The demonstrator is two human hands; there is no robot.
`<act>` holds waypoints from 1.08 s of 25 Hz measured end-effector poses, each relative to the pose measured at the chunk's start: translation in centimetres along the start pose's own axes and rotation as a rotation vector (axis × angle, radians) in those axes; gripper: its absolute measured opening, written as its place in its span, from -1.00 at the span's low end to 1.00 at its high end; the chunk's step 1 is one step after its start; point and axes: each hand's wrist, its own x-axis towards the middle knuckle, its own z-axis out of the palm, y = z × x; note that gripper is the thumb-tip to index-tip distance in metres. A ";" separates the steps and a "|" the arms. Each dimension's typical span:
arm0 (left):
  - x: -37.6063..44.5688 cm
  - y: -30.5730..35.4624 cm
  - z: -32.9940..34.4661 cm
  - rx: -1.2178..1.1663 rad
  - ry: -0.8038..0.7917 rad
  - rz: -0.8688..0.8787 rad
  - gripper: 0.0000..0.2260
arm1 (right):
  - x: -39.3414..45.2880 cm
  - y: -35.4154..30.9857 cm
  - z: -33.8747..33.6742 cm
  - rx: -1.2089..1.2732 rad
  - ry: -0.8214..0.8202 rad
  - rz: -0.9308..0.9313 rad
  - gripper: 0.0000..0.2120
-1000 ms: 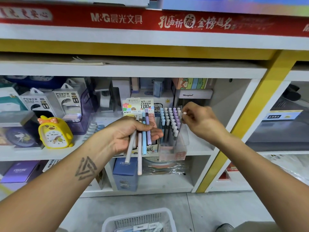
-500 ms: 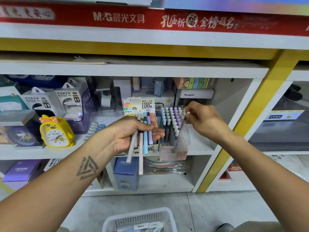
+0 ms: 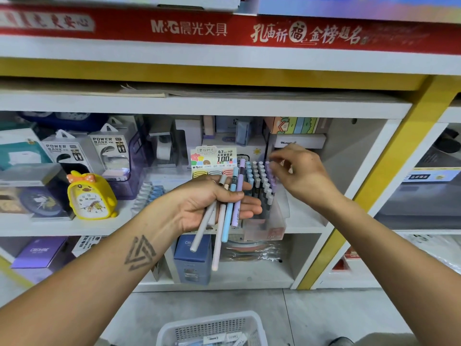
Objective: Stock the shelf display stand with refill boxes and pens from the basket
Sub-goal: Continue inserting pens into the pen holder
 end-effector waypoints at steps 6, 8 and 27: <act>-0.3 -0.2 0.2 0.018 -0.134 -0.050 -0.74 | 0.0 -4.1 0.6 0.763 -0.206 0.329 -0.81; -0.4 -0.1 0.0 -0.018 -0.114 -0.040 -0.72 | 0.1 -4.1 0.2 0.841 -0.125 0.363 -0.86; 0.0 1.0 -1.3 -0.095 0.211 0.087 -0.83 | -1.6 -1.9 0.9 0.010 -0.078 -0.059 -0.91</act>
